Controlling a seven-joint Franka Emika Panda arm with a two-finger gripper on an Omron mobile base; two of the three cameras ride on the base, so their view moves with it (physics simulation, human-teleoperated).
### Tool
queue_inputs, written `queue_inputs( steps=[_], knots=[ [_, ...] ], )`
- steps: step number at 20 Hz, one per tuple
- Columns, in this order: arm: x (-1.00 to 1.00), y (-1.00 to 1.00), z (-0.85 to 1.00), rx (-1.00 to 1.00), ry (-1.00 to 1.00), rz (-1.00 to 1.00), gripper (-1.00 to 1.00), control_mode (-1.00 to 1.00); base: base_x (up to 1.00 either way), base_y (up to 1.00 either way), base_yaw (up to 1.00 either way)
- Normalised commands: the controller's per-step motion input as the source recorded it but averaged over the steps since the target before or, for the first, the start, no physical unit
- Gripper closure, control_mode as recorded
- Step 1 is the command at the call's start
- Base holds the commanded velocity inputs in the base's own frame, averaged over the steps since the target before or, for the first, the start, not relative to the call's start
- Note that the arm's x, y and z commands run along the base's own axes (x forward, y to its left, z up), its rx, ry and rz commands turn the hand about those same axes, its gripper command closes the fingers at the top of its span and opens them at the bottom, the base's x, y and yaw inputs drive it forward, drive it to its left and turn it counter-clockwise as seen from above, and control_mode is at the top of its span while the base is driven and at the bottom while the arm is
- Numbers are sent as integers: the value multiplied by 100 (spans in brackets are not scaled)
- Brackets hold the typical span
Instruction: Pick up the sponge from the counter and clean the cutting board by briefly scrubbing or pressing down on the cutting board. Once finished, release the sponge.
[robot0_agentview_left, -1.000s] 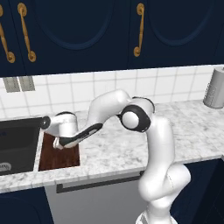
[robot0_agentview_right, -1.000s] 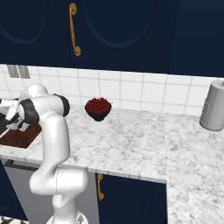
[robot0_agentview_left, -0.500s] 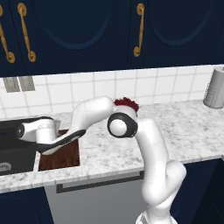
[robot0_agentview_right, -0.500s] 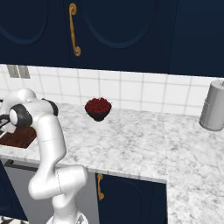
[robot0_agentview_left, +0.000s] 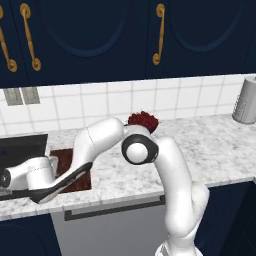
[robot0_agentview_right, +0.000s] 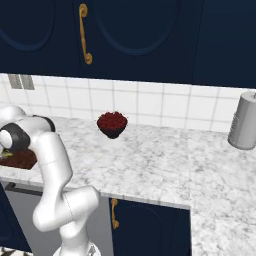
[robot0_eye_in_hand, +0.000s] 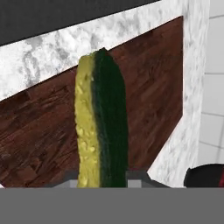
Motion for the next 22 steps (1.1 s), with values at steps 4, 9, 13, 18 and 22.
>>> queue_inputs(
  steps=[4,9,13,18,22],
  knots=[
    [-100,0,-3,6,0,10,100,-100,0,0,0],
    [-31,-39,19,1,0,5,100,-100,0,0,0],
    [56,-83,43,-5,0,-4,100,-100,0,0,0],
    [96,-64,10,-13,11,-7,100,-100,0,0,0],
    [100,-32,0,-15,9,-3,100,-100,0,0,0]
  ],
)
